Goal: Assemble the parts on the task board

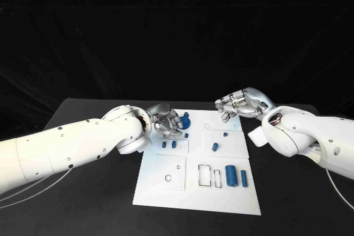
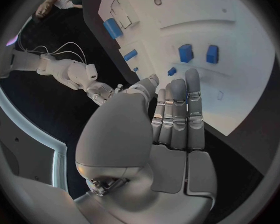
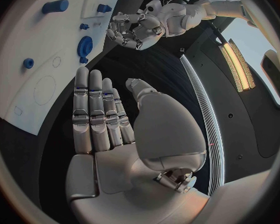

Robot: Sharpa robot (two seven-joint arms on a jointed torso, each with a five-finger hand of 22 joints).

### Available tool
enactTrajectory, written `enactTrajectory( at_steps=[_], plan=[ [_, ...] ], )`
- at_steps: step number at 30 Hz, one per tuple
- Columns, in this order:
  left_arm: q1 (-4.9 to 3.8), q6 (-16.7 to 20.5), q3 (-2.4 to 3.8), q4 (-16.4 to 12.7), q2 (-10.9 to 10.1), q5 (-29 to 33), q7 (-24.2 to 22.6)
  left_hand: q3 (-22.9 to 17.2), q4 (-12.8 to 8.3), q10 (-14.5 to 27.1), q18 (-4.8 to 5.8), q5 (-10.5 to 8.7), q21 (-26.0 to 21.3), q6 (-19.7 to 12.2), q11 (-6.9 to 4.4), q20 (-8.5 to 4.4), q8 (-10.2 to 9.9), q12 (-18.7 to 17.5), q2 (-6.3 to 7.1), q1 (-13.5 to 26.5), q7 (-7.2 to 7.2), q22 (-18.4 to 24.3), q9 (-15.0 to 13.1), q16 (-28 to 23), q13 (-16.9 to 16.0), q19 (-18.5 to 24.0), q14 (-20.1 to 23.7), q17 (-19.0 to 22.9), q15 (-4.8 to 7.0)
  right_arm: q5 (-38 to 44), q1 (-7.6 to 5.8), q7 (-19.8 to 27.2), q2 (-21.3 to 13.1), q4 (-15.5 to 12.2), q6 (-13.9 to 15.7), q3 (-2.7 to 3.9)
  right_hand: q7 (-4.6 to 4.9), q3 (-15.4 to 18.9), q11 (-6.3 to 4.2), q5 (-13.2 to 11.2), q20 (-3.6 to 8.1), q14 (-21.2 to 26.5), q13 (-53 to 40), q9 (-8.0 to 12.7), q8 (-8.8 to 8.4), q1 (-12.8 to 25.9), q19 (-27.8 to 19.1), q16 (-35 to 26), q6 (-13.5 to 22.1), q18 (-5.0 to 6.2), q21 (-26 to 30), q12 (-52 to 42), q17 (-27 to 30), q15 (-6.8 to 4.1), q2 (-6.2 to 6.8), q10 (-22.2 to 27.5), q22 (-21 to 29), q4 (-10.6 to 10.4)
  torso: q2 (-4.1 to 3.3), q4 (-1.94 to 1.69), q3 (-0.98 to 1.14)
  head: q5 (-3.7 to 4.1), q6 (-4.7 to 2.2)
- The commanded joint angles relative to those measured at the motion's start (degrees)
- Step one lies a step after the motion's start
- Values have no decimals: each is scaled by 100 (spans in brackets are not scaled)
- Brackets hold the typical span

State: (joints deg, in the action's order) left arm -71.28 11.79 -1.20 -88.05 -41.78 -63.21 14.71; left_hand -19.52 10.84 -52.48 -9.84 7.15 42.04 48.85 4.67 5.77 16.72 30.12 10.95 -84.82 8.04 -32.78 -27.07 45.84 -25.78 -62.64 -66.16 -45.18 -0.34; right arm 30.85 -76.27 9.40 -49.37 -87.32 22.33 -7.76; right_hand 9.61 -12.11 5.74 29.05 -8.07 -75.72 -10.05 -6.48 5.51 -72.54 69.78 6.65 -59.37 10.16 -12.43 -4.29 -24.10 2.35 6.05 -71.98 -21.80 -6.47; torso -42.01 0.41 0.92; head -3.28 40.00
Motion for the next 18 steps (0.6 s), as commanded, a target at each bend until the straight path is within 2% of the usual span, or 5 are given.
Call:
enactTrajectory(
  at_steps=[1, 6, 8, 16, 18],
  plan=[
    [45, 248, -25, 104, 112, -1045, -971, -4, -31, -12, -66, 18, -57, 105, 7, -16, -81, -166, 29, -85, -7, 55, 183, -39, 232, -124, -138, 99, -6, 47, 3, 27, 6, -12, -32, 0, 8, -14, -14, 22, -12, 20, 5, 6, 19, -28, -33, -19, -3, 24, 21, -11, -6, -2, -11, 8, 5, 0, -4, 6, 2, 4, 2],
    [96, 8, -51, 287, 283, -1728, -1031, -11, -116, 76, -76, 19, -34, 158, 46, -46, -274, -477, 33, -178, -24, 70, 489, 7, 623, -364, -403, 245, -29, 42, 3, 24, 5, -22, -26, 0, 8, -24, -14, 24, -11, 21, 7, 6, 20, -40, -33, -20, -4, 25, 21, -10, -6, -3, -15, 8, 6, 7, -2, 1, 1, 10, -9],
    [107, -48, -56, 364, 360, -1977, -1029, 21, -123, 62, -72, 20, 18, 183, 54, -43, -335, -547, 47, -155, -60, 48, 588, 374, 742, -472, -662, -22, -19, 48, 3, 22, 7, -26, -22, 0, 8, -24, -14, 24, -11, 21, 7, 6, 20, -40, -33, -20, -4, 25, 21, -10, -6, -3, -15, 8, 6, 7, -4, 2, -1, -12, -17],
    [121, -364, -55, 676, 638, -2485, -762, 202, -75, -26, 261, 19, 1821, 248, 25, -69, -512, -624, 11, -35, -117, -1950, 900, 2134, 1061, -1412, -1511, -1459, 12, 67, 3, 13, 18, -35, -8, 0, 7, -32, -15, 26, -10, 20, 8, 5, 21, -48, -32, -21, -5, 25, 20, -11, -7, -4, -21, 7, 7, 11, -3, 10, 1, 3, -35],
    [122, -433, -52, 754, 697, -2534, -695, 231, -76, -33, 302, 19, 2051, 285, 12, -73, -526, -622, -11, -40, -146, -2205, 946, 2288, 1104, -1506, -1583, -1553, 21, 72, 3, 6, 19, -34, -1, 0, 7, -34, -15, 26, -10, 20, 8, 5, 21, -49, -32, -21, -5, 25, 20, -11, -7, -4, -22, 7, 7, 11, -1, 2, 0, 16, -22]
  ],
)
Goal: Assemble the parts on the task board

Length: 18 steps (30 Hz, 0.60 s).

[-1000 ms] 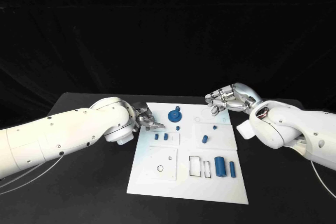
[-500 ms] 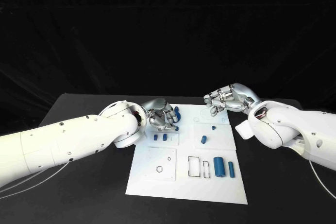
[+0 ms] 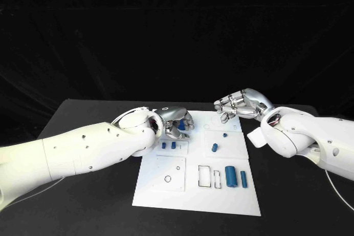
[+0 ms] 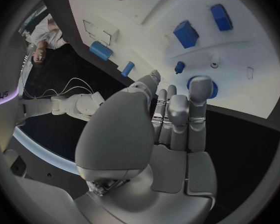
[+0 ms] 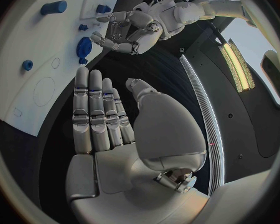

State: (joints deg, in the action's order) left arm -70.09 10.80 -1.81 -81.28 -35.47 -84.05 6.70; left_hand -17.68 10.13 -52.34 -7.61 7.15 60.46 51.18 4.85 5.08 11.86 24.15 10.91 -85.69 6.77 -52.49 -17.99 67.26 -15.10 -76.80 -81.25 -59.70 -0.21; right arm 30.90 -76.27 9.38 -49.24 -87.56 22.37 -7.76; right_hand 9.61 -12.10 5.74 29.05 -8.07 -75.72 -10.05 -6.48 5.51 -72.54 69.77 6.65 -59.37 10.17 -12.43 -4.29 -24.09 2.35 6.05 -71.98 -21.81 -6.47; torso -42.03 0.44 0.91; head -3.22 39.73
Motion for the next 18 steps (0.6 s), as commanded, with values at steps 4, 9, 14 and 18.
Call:
enactTrajectory(
  at_steps=[4, 9, 14, 18],
  plan=[
    [5, -419, 11, 199, 169, -491, 167, 68, -8, -48, 104, 21, 375, 137, -16, -13, -37, -22, -33, 36, -31, -416, 77, 237, 79, -153, -118, -129, 17, 72, 3, 3, 11, -15, 4, 0, 7, -42, -16, 28, -9, 19, 10, 5, 22, -55, -31, -21, -6, 25, 19, -11, -10, -5, -28, 5, 8, 14, 1, 2, -1, 15, 10],
    [36, -562, 12, 370, 308, -524, 230, 15, -33, -45, 124, 28, 505, 272, -12, -18, -17, -43, -108, -29, -43, -553, 114, 297, 143, -199, -159, -117, 27, 78, 3, 4, 19, -17, 7, 0, 7, -47, -16, 29, -9, 18, 11, 5, 23, -58, -30, -21, -7, 25, 18, -11, -10, -5, -33, 5, 9, 15, 0, -2, 1, 15, -2],
    [65, -573, 12, 516, 391, -559, 260, -4, -42, -71, 135, 29, 572, 316, -14, -24, -19, -48, -122, -44, -49, -628, 133, 322, 171, -225, -177, -114, 30, 79, 3, 4, 21, -19, 6, 0, 7, -47, -16, 29, -9, 18, 11, 5, 23, -58, -30, -21, -7, 25, 18, -11, -10, -5, -33, 5, 9, 15, 7, -3, 4, 22, 4],
    [83, -563, 11, 586, 428, -577, 273, -41, -56, -109, 144, 32, 629, 348, -15, -28, -32, -53, -144, -70, -42, -690, 159, 346, 204, -244, -193, -107, 32, 80, 3, 5, 21, -20, 3, 0, 7, -47, -16, 29, -9, 18, 11, 5, 23, -58, -30, -21, -7, 25, 18, -11, -10, -5, -33, 5, 9, 15, 6, -4, 0, 26, 6]
  ],
)
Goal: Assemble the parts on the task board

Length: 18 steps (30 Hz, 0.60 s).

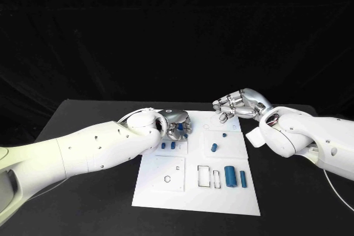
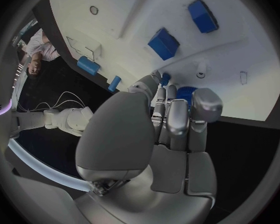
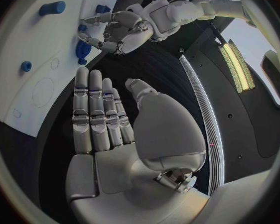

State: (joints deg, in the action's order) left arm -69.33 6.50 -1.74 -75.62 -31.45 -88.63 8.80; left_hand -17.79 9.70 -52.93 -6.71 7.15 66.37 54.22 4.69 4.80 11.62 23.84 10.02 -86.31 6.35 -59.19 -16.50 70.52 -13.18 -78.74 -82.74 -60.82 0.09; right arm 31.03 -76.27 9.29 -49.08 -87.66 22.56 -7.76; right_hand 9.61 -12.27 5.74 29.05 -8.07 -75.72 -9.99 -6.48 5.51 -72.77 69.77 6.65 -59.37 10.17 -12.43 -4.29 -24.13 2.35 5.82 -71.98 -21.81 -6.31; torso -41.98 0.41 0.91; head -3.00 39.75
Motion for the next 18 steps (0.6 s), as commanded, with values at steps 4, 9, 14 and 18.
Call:
enactTrajectory(
  at_steps=[4, 9, 14, 18],
  plan=[
    [15, -112, 4, 46, 45, -125, 72, -84, -35, -100, 66, 34, 105, 90, -6, -4, -17, -29, -83, -45, 5, -96, 36, 38, 48, -69, -53, 23, 7, 67, 3, 14, 3, -9, -17, 0, 7, -31, -16, 29, -8, 18, 5, 5, 23, -35, -30, -22, -7, 25, 18, -11, -6, -5, -10, 5, 9, -1, 3, -3, 2, 2, -1],
    [19, -71, 5, 54, 60, -128, 74, -176, -58, -161, 79, 37, 173, 149, -13, -8, -31, -48, -124, -82, 16, -174, 69, 67, 101, -83, -63, 34, 15, 67, 3, 15, 9, -4, -20, 0, 7, -31, -16, 29, -8, 18, 5, 5, 23, -35, -30, -22, -7, 25, 18, -11, -6, -5, -10, 5, 9, -1, 0, -6, 1, -1, -6],
    [20, -110, 5, 49, 65, -122, 24, -281, -75, -316, 105, 35, 311, 246, -55, -24, -41, -46, -161, -95, 18, -342, 103, 102, 151, -126, -74, 49, 40, 67, 4, 17, 16, 2, -24, 0, 8, -39, -16, 29, -8, 16, 7, 5, 24, -36, -28, -22, -8, 25, 17, -12, -8, -6, -16, 3, 10, -2, 2, -2, 1, 0, 23],
    [20, -155, 5, 35, 67, -74, -22, -339, -80, -418, 117, 31, 378, 314, -87, -43, -66, -87, -148, -68, 0, -420, 132, 117, 203, -137, -76, 79, 66, 67, 5, 17, 22, 6, -30, 0, 8, -39, -16, 29, -8, 16, 7, 5, 24, -36, -28, -22, -8, 25, 17, -12, -8, -6, -16, 3, 10, -2, -1, -5, 3, 3, 28]
  ],
)
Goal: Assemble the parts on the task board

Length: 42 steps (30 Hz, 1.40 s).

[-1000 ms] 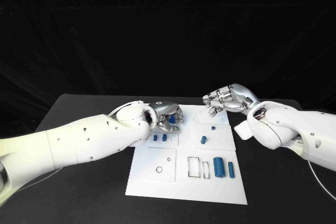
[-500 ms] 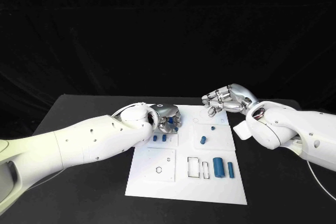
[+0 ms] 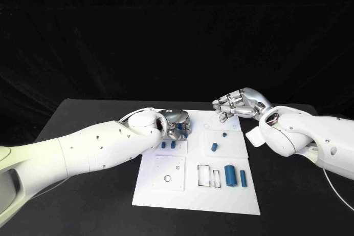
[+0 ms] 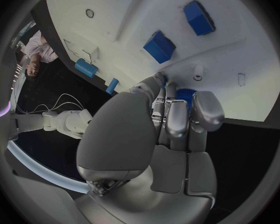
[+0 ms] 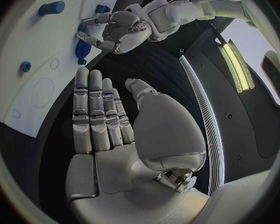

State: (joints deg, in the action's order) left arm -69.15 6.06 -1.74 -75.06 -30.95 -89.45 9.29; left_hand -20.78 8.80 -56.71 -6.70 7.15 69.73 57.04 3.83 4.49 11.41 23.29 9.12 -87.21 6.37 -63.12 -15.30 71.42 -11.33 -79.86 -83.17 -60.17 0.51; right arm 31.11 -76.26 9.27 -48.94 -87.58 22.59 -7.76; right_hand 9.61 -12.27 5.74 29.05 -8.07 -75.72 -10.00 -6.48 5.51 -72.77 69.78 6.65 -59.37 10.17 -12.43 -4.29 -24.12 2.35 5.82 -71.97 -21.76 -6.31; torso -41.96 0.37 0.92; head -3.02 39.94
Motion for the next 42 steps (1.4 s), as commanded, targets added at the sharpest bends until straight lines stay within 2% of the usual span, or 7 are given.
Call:
enactTrajectory(
  at_steps=[1, 5, 12, 25, 32, 40, 42],
  plan=[
    [2, -120, 5, -26, 17, 24, -74, -43, 13, -47, 118, 30, 53, 34, -4, -15, -51, -39, -54, 31, -4, -44, 17, 25, 26, -28, -32, 23, 25, 59, 5, 19, 9, 0, -34, 0, 8, -39, -16, 29, -8, 16, 7, 5, 24, -37, -29, -22, -8, 25, 16, -12, -9, -6, -17, 3, 5, -1, -2, -3, 0, 5, 11],
    [2, -155, 5, -39, 20, 72, -55, -48, 26, -78, 140, 26, 148, -1, -26, -35, -119, -89, -16, 86, -24, -165, 58, 27, 66, -59, -31, 59, 43, 59, 6, 19, 14, 2, -36, 0, 8, -41, -16, 29, -7, 15, 8, 5, 25, -36, -28, -21, -9, 25, 16, -13, -10, -6, -19, 1, 5, -2, 0, 0, -1, -9, 27],
    [2, -210, 5, -3, 23, 91, -16, -127, -6, -264, 154, 29, 221, 162, -65, -67, -121, -129, -64, 76, -10, -255, 74, 45, 110, -71, -38, 96, 77, 59, 6, 19, 12, 2, -35, 0, 8, -41, -16, 29, -7, 15, 8, 5, 25, -36, -28, -21, -9, 25, 16, -13, -10, -6, -19, 1, 5, -2, -2, 2, 0, -6, 25],
    [9, -234, 4, 92, 79, 80, -28, -391, -177, -634, 176, 30, 340, 395, -50, -70, -258, -497, -80, 9, 54, -399, 153, 91, 268, -77, -42, 170, 73, 59, 6, 22, 19, -2, -37, 0, 8, -46, -16, 29, -7, 13, 9, 5, 26, -34, -26, -21, -11, 24, 14, -14, -11, -6, -23, -2, 6, -4, -1, 4, -1, -2, 20],
    [16, -89, 7, 88, 66, 102, -93, -459, -239, -767, 179, 25, 369, 478, -46, -66, -318, -647, -61, 48, 65, -432, 183, 110, 308, -72, -40, 202, 67, 59, 6, 25, 19, -8, -30, 0, 8, -46, -16, 29, -7, 13, 9, 5, 26, -34, -26, -21, -11, 24, 14, -14, -11, -6, -23, -2, 6, -4, 2, -1, 3, 5, 10],
    [19, 154, 42, -75, -76, 244, -137, -465, -247, -848, 182, 21, 391, 540, -40, -61, -353, -738, -34, 123, 79, -459, 199, 120, 326, -74, -40, 231, 61, 59, 6, 26, 7, -13, -20, 0, 7, -49, -16, 32, -7, 11, 10, 5, 27, -33, -25, -20, -12, 24, 13, -15, -12, -7, -26, -4, 6, -5, 1, 1, 2, 23, -26],
    [19, 223, 72, -142, -132, 276, -139, -467, -250, -860, 184, 21, 399, 549, -40, -60, -355, -747, -33, 127, 81, -470, 201, 121, 327, -77, -41, 234, 62, 59, 6, 27, 5, -13, -17, 0, 7, -49, -16, 32, -7, 11, 10, 5, 27, -33, -25, -20, -12, 24, 13, -15, -12, -7, -26, -4, 6, -5, 3, 4, 3, 23, -27]
  ],
)
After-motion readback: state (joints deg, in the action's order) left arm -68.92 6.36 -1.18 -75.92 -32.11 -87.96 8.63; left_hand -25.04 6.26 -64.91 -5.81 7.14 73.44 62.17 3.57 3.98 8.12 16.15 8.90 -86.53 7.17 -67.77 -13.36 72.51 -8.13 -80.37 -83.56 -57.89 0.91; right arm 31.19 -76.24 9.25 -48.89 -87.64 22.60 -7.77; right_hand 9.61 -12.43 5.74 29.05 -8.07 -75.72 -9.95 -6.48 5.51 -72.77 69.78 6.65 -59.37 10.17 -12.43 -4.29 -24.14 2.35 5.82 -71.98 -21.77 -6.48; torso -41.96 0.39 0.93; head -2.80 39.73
